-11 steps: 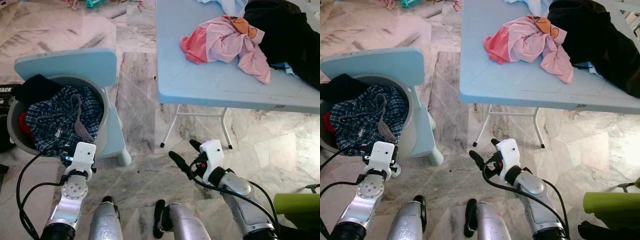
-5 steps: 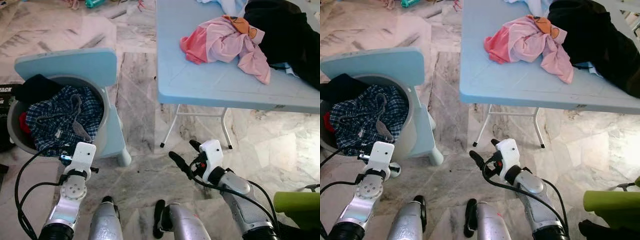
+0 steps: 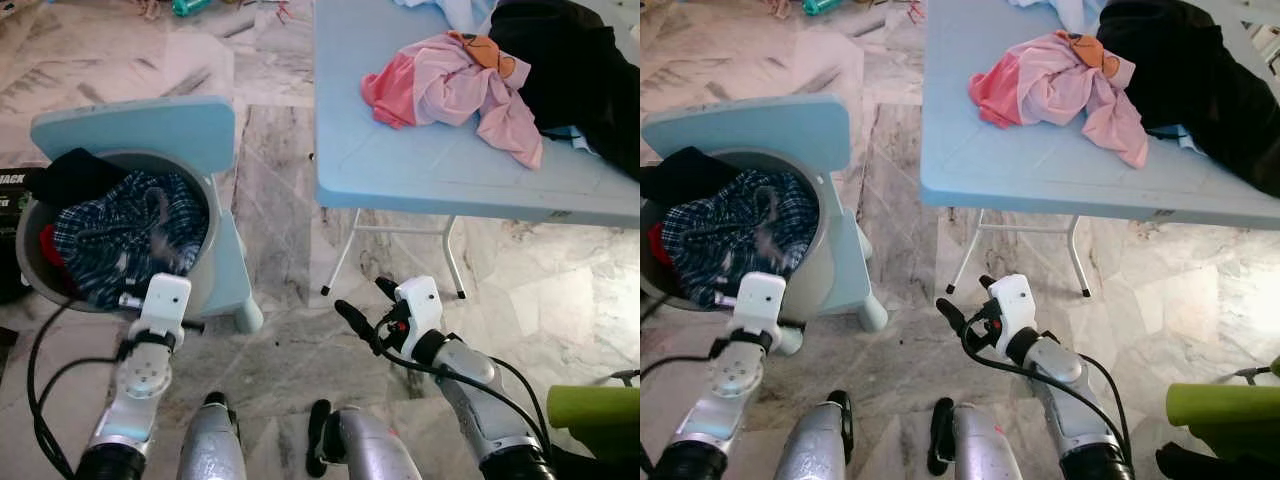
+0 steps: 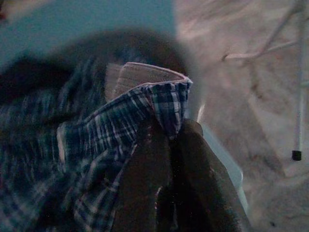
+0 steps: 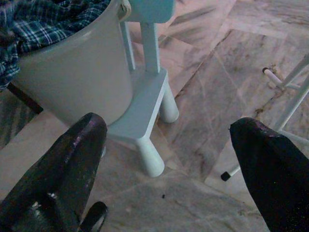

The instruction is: Hang hanger

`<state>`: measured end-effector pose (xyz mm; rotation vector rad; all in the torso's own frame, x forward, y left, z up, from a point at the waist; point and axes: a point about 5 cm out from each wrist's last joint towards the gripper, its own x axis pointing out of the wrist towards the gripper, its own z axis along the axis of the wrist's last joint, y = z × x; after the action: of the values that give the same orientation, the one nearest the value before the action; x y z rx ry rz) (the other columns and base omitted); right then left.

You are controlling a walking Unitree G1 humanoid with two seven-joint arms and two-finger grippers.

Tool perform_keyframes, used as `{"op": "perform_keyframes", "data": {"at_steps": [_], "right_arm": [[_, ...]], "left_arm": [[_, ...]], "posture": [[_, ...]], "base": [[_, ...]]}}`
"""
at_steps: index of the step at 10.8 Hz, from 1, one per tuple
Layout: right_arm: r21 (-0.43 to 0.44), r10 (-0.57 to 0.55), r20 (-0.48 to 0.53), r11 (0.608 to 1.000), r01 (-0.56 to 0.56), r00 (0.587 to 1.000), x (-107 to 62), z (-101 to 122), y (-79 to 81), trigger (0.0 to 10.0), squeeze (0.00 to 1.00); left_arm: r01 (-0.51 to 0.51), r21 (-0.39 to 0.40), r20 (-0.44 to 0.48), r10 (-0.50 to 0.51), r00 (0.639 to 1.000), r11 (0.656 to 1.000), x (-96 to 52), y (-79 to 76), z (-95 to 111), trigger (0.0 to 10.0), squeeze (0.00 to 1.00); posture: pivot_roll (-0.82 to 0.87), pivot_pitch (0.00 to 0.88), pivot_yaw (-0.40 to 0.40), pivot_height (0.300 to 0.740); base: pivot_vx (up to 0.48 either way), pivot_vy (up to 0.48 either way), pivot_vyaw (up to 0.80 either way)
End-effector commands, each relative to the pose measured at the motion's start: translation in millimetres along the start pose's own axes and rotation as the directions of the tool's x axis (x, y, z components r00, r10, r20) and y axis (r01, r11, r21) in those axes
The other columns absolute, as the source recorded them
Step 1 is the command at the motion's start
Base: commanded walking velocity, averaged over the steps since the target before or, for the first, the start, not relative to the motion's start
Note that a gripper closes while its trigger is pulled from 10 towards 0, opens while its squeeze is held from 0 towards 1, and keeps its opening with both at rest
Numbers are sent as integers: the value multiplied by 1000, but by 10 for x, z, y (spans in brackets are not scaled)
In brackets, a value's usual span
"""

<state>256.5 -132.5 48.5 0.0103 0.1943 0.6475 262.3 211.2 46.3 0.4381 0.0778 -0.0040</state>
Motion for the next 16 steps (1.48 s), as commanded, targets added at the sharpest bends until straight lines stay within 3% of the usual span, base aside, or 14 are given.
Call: {"op": "perform_keyframes", "data": {"at_steps": [1, 3, 4, 6, 7, 8, 9, 11, 13, 15, 16], "right_arm": [[6, -10, -17, 1000, 10, 1000, -32, -56, -12, 10000, 0], [31, -54, 2, 998, 54, 999, -36, -57, -40, 10000, 0], [43, -119, 24, 992, 118, 993, -41, -34, -99, 10000, 0], [78, -354, 110, 935, 347, 929, -88, 106, -356, 10000, 0], [79, -405, 138, 914, 397, 904, -92, 172, -425, 10000, 0], [75, -443, 169, 896, 437, 880, -85, 245, -495, 10000, 0], [43, -482, 200, 874, 484, 853, -100, 318, -563, 10000, 0], [61, -540, 225, 838, 542, 811, -157, 376, -634, 10000, 0], [61, -540, 225, 838, 542, 811, -157, 376, -634, 10000, 0], [82, -541, 240, 839, 539, 806, -85, 397, -580, 10000, 0], [83, -542, 239, 838, 539, 806, -70, 393, -577, 10000, 0]], "left_arm": [[46, 30, 44, -47, 998, 998, -39, -52, 43, 0, 0], [118, 119, 203, -140, 969, 986, -99, -63, 262, 0, 0], [114, 112, 235, -138, 962, 987, -130, -49, 324, 0, 0], [19, -115, 215, 6, 977, 993, -99, -33, 481, 0, 0], [29, -129, 231, 1, 973, 991, -82, -63, 546, 2353, 0], [49, -132, 243, -16, 970, 990, -63, -105, 590, 6824, 0], [60, -107, 244, -32, 969, 992, -62, -131, 608, 10000, 0], [66, -135, 239, -32, 971, 989, -93, -125, 636, 10000, 0], [66, -135, 239, -32, 971, 989, -93, -125, 636, 10000, 0], [94, -136, 308, -48, 950, 986, -42, -145, 855, 10000, 0], [95, -131, 309, -51, 950, 987, -41, -132, 868, 10000, 0]], "posture": [[49, 213, -138, 740], [56, 190, -137, 740], [56, 178, -137, 740], [51, 144, -114, 740], [53, 139, -103, 740], [51, 136, -96, 740], [53, 129, -95, 740], [56, 121, -83, 740], [56, 121, -83, 740], [81, 125, -68, 740], [84, 126, -66, 740]], "base": [[0, 0, 0], [0, 0, 0], [0, 0, 0], [0, 0, 0], [0, 0, 0], [0, 0, 0], [0, 0, 0], [0, 0, 0], [0, 0, 0], [0, -291, 0], [0, -304, 0]]}}
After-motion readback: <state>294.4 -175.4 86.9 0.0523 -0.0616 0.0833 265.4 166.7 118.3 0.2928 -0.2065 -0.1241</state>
